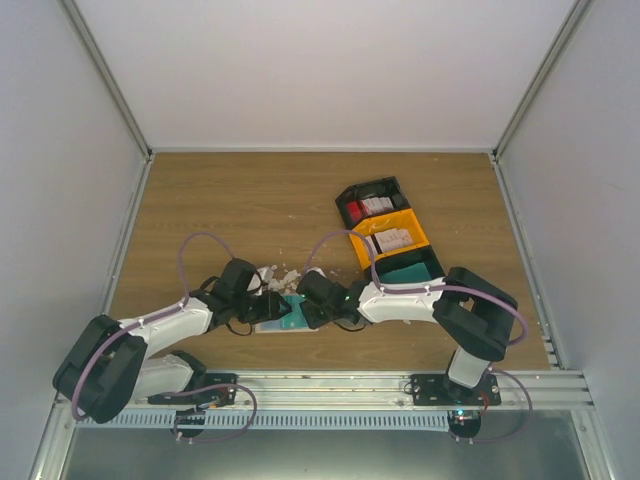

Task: Put the credit cards into the card holder
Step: Insert the credit card into the card holder.

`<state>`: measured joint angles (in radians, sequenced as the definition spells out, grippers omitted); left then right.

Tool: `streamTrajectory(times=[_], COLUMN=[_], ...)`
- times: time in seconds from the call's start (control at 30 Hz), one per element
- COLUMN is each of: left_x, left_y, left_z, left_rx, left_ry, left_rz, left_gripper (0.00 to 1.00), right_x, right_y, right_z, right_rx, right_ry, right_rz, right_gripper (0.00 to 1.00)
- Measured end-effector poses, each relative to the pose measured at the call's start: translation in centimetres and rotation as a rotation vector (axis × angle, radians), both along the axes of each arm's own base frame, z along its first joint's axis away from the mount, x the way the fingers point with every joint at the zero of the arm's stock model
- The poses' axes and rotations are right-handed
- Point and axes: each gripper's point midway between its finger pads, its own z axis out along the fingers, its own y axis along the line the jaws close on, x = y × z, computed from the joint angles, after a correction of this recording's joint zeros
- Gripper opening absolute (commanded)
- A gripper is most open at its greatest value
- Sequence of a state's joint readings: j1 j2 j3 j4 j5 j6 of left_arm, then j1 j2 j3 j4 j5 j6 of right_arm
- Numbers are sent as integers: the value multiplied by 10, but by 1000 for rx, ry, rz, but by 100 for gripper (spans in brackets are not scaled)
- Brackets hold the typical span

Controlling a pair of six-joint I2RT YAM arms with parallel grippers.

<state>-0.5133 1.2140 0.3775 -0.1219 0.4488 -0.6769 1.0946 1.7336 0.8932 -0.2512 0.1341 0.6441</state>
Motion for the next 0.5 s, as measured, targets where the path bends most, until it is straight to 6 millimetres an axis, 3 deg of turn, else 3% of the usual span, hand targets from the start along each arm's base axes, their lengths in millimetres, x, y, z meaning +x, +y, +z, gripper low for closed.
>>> streamTrajectory(times=[0.2, 0.5], left_x=[-2, -3], left_y=[10, 9], left_z=[-2, -6], left_rx=[26, 21], left_ry=[3, 20], left_rz=[18, 7], left_gripper=[36, 25], right_x=[0, -4], right_y=[1, 1], right_z=[2, 6], right_rx=[9, 51], right_ry=[-2, 19], right_rz=[1, -16], right_gripper=[49, 54])
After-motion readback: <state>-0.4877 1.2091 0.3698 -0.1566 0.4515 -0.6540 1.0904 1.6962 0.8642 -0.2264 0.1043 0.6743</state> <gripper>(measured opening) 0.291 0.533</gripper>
